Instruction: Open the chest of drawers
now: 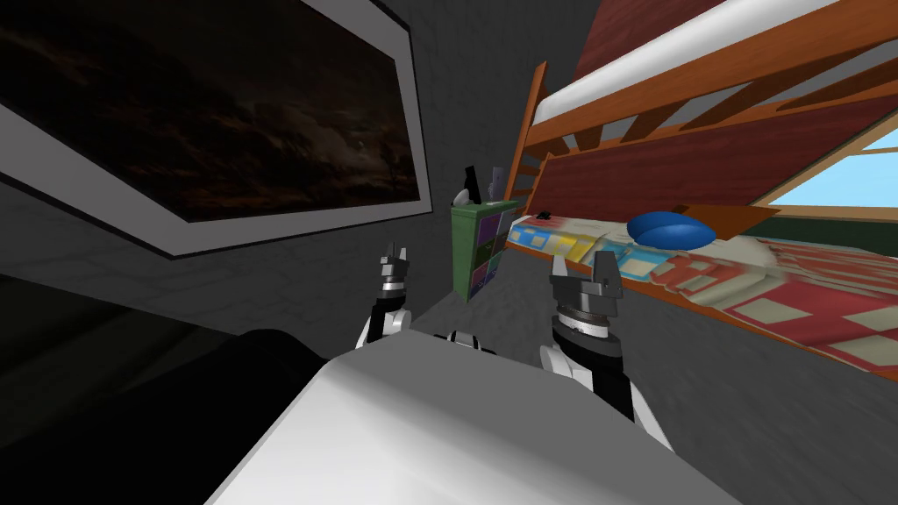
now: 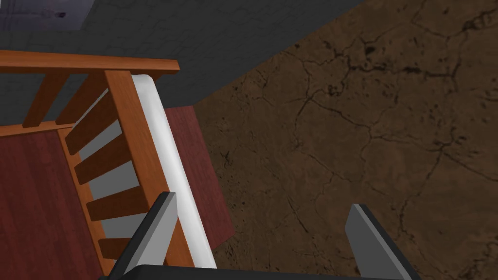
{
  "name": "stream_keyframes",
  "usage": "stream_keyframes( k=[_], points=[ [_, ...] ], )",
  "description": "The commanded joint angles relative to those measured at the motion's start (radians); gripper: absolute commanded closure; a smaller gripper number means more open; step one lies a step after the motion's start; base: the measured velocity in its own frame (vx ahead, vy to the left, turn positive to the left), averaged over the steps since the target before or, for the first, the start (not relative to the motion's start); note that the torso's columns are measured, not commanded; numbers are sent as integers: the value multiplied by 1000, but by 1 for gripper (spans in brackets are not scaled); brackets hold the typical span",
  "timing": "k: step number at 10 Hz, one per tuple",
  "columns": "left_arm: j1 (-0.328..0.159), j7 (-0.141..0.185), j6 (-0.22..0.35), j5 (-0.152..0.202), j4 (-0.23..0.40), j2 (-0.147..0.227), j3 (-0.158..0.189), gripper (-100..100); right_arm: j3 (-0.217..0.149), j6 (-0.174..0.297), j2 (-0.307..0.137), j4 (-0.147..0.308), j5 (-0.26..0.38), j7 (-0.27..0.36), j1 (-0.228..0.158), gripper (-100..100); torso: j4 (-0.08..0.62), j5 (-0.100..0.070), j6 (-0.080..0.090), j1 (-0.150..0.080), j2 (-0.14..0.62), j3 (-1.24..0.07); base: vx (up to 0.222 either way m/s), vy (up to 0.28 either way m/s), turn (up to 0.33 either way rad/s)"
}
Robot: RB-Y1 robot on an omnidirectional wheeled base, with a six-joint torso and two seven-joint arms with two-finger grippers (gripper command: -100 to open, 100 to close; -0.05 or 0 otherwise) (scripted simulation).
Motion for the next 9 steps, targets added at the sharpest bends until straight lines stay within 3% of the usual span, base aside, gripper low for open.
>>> stream_keyframes(
  k=[1,9],
  points=[
    [0,0,0,0,0,0,0,0,5,-10,-33,17,40,61,-38,-100,10,0,0,0,9,-20,55,2,-32],
    [0,0,0,0,0,0,0,0,20,-63,-63,86,188,276,-188,-100,14,0,0,0,14,-24,57,7,-40]
  ],
)
